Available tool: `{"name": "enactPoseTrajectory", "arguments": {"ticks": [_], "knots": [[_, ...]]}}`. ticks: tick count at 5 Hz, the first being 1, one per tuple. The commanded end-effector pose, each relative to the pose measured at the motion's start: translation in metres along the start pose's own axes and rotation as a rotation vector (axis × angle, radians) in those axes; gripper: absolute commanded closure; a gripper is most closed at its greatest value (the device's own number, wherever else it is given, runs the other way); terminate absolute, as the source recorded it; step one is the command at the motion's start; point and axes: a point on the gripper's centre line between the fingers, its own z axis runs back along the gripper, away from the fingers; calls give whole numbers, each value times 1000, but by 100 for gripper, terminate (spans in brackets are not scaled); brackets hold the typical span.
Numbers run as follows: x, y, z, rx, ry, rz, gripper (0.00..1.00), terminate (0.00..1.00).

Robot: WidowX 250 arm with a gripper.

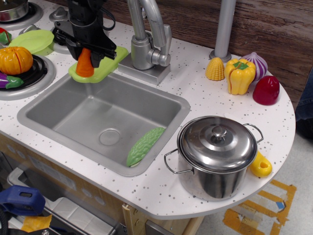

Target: Put carrot on cutting board

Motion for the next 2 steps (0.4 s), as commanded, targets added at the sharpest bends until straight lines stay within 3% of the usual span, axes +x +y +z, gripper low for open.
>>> {"name": "enactPoseTrajectory", "arguments": {"ticks": [1,2], "knots": [[31,15,-4,-1,-97,-16,100,0],[40,17,-8,-8,-122,-34,100,100]]}}
